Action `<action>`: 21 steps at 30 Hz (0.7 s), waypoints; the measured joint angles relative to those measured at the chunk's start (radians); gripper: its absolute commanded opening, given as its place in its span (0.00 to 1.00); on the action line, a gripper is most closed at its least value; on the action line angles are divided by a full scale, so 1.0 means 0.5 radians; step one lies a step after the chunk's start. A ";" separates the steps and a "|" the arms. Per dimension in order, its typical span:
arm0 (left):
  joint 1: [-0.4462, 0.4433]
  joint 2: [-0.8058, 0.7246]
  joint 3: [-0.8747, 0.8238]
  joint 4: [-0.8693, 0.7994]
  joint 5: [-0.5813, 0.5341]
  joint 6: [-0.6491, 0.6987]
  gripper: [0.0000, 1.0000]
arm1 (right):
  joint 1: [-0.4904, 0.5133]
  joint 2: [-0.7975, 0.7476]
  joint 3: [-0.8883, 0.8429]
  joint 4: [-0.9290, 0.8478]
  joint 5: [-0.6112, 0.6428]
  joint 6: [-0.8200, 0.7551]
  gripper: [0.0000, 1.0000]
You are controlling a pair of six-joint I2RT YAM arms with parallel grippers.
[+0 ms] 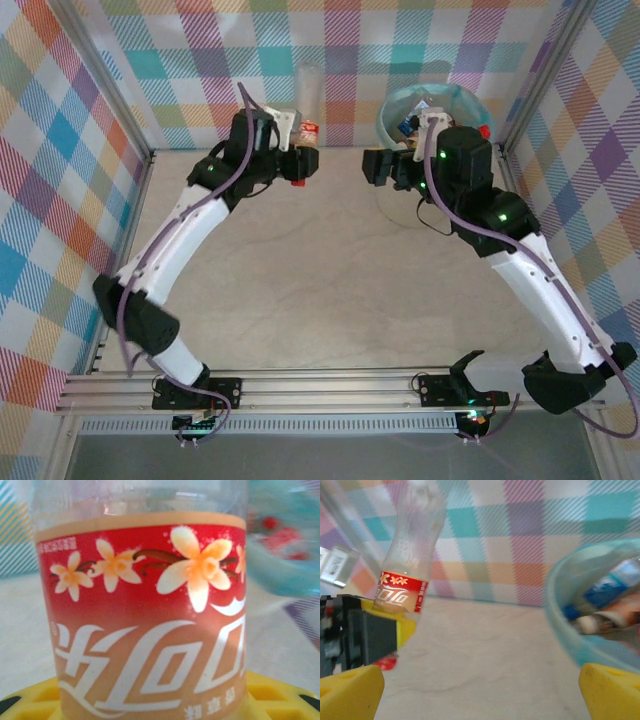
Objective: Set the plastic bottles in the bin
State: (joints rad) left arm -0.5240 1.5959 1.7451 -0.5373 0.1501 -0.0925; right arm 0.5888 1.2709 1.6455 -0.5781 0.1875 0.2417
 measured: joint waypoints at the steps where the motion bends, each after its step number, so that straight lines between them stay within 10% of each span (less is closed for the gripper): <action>1: -0.038 -0.076 -0.066 0.040 0.071 0.031 0.43 | 0.000 0.037 0.007 0.022 -0.089 0.041 1.00; 14: -0.124 -0.425 -0.473 0.206 0.755 0.075 0.44 | 0.000 0.257 -0.004 0.291 -0.822 0.417 0.99; 21: -0.124 -0.523 -0.536 0.196 0.891 0.076 0.45 | 0.014 0.251 -0.060 0.446 -0.970 0.556 0.74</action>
State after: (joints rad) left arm -0.5858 1.3342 1.4773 -0.4393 0.5957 -0.0544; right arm 0.5957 1.3964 1.6154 -0.3553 -0.2974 0.5198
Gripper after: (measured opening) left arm 0.513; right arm 0.793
